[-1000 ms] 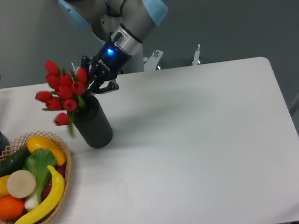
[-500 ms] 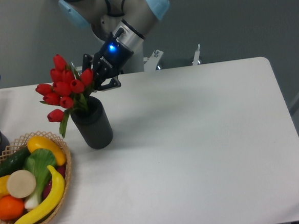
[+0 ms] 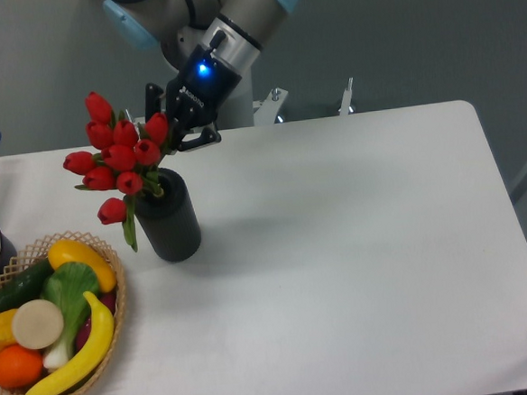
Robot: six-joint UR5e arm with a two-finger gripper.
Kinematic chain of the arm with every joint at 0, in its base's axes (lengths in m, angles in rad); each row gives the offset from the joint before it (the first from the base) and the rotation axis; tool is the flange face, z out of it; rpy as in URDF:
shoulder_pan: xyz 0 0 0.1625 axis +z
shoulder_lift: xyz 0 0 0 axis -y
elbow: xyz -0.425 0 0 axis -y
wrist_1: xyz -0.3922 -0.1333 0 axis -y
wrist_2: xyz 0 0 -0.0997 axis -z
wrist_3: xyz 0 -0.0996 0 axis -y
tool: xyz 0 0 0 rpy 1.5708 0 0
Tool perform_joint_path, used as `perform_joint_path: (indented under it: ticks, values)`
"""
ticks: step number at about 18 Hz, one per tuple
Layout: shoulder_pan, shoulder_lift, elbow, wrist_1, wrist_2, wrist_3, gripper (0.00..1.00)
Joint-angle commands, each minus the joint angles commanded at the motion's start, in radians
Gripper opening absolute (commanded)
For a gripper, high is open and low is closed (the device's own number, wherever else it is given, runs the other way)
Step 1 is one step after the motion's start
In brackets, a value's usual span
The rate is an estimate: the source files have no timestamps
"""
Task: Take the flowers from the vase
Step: 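Lift the tulip bunch straight up out of the black vase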
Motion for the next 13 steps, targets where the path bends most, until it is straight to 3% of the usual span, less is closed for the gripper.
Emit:
perform_joint_path:
  ticks: [6,13]
  values:
    - [-0.002,0.066,0.034,0.000,-0.028,-0.124,0.00]
    - [0.000,0.068,0.094,0.002,-0.083,-0.215,0.00]
